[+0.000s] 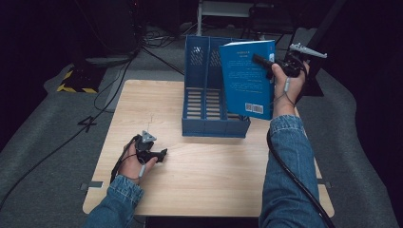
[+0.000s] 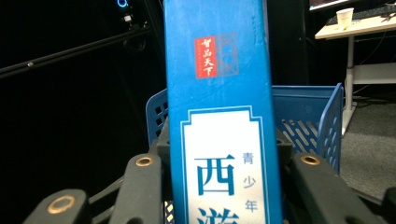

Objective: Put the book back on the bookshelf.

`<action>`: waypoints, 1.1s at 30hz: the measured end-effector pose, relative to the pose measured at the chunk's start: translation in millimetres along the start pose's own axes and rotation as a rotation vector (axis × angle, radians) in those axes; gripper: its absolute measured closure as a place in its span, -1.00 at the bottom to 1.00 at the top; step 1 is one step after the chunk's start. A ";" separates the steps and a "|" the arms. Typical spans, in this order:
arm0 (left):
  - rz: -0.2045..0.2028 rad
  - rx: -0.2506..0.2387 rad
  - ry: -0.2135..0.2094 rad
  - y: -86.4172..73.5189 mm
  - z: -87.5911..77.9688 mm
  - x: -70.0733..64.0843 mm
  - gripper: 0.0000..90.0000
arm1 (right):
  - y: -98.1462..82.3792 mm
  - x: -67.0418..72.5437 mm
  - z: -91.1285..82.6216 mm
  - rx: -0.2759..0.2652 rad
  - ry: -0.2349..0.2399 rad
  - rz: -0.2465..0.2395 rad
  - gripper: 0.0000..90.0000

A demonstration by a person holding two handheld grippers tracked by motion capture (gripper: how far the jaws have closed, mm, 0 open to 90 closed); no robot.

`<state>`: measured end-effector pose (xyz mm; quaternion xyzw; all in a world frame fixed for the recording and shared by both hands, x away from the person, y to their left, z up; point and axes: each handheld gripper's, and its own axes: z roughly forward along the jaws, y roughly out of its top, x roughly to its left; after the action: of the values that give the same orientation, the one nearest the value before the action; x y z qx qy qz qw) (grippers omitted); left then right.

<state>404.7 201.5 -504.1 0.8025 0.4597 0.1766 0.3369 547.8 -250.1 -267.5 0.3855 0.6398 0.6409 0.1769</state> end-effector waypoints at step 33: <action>0.006 0.001 0.000 0.8 0.6 -1.5 -0.47 | -9.6 -19.7 -9.5 -0.056 -0.186 0.107 0.36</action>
<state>404.8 199.7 -503.8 0.8040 0.4575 0.1775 0.3358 551.0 -269.7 -280.8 0.4719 0.5811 0.6284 0.2117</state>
